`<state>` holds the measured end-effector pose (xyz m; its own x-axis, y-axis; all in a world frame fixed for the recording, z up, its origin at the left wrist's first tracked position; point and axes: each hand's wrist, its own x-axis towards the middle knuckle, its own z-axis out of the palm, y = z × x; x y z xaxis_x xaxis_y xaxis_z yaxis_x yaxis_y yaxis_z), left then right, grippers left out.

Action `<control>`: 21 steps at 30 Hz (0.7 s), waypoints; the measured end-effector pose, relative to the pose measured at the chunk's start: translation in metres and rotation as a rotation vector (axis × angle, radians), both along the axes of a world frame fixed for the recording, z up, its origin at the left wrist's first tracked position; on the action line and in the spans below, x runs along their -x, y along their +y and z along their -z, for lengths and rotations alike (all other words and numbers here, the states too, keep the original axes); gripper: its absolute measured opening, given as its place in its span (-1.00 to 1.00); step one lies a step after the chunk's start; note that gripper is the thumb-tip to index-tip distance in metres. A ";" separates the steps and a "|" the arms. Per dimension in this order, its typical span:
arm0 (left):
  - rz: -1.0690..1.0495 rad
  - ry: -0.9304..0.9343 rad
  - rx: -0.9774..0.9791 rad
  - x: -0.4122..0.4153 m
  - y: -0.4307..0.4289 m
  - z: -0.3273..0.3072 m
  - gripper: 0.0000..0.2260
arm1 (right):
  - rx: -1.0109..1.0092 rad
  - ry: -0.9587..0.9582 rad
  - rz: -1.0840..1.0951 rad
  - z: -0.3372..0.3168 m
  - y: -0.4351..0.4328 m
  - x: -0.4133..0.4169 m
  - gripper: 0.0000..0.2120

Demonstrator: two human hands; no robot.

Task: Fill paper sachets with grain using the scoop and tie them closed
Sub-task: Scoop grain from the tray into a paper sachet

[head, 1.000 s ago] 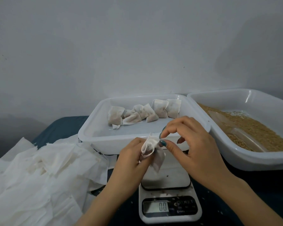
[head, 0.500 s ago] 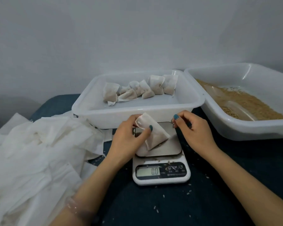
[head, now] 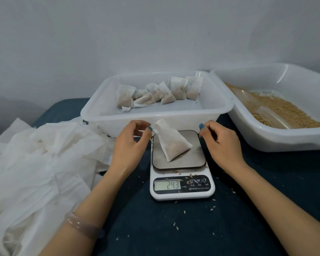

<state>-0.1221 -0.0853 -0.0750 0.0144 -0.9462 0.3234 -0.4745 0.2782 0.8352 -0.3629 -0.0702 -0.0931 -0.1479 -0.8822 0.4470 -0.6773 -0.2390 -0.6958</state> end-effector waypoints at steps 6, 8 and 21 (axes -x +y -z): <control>0.013 -0.015 0.005 0.000 0.000 -0.001 -0.91 | 0.000 0.013 0.006 0.001 -0.002 0.001 -0.78; 0.020 -0.025 0.007 0.000 0.001 -0.001 -0.91 | -0.003 0.013 0.007 0.001 -0.002 0.001 -0.78; -0.007 -0.326 -0.015 0.026 0.004 -0.015 -0.61 | 0.010 0.004 -0.007 0.001 -0.003 0.001 -0.78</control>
<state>-0.1480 -0.0813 -0.0604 -0.0812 -0.9510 0.2982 -0.7192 0.2630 0.6431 -0.3639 -0.0728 -0.0944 -0.1396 -0.8789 0.4561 -0.6782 -0.2508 -0.6908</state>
